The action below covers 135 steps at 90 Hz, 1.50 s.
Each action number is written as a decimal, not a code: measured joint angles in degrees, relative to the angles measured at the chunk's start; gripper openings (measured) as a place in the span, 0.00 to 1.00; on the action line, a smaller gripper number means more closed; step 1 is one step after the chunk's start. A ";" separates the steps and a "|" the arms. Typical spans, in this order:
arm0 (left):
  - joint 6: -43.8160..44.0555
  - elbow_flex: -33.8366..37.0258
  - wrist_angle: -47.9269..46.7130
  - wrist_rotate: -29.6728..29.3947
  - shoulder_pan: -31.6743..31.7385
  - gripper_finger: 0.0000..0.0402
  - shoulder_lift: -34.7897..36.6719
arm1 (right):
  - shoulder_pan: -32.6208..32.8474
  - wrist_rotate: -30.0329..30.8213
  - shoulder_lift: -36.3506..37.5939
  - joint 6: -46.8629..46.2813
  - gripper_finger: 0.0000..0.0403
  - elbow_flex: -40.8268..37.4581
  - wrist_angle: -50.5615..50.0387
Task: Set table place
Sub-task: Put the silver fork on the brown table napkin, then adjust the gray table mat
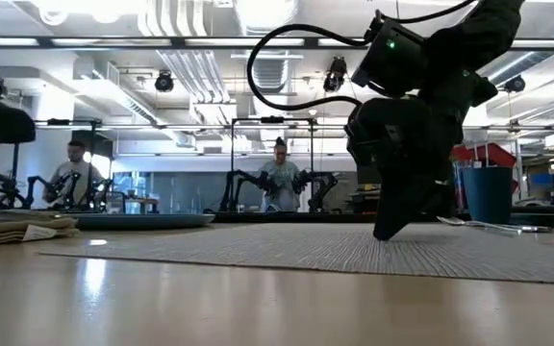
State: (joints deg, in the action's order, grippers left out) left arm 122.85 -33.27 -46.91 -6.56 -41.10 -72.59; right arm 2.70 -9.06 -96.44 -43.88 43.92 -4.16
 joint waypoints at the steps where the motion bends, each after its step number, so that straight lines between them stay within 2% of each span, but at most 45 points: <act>1: -0.11 0.04 0.09 -0.01 0.00 0.00 -0.01 | 0.00 0.05 0.00 0.00 0.00 0.00 0.00; 18: -1.25 -0.02 -0.26 0.35 0.00 0.02 0.28 | 0.00 0.09 0.02 0.00 0.00 0.02 -0.13; 42: -1.32 -0.11 -3.26 8.80 0.00 0.13 0.34 | 0.00 0.09 0.04 -0.02 0.00 0.02 -0.20; 54: -3.76 -2.35 -5.28 7.29 -0.11 0.19 0.41 | 0.00 0.11 0.04 -0.03 0.00 0.02 -0.22; 81: -4.29 -7.52 -20.90 5.70 -0.11 0.37 0.43 | 0.00 0.13 0.07 -0.61 0.00 0.02 -0.24; 89: -4.29 -8.32 -23.69 5.72 -0.11 0.39 0.43 | 0.00 0.16 0.07 -0.68 0.00 0.02 -0.24; 100: -4.25 -8.35 -23.81 5.59 -0.11 0.33 0.43 | 0.00 0.16 0.07 -0.65 0.00 0.02 -0.19; 110: -4.20 -9.09 -23.07 2.82 -0.11 0.15 0.43 | 0.00 0.30 0.72 0.11 0.00 0.44 -0.53; 117: -4.18 -10.91 -21.85 -2.01 -0.11 0.03 0.45 | 0.00 0.38 2.38 0.50 0.00 1.65 -0.40; 123: -5.66 -12.91 -21.42 -6.90 -0.06 0.03 0.45 | 0.00 0.40 4.48 1.33 0.00 3.12 -0.53; 135: -14.63 -17.50 -17.07 -17.04 0.72 0.01 0.47 | 0.02 0.27 9.08 4.35 0.00 6.83 -4.27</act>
State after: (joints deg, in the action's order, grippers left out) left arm 108.23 -50.78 -63.98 -23.60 -40.39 -72.12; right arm 2.72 -8.80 -87.37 -39.53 50.75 -8.43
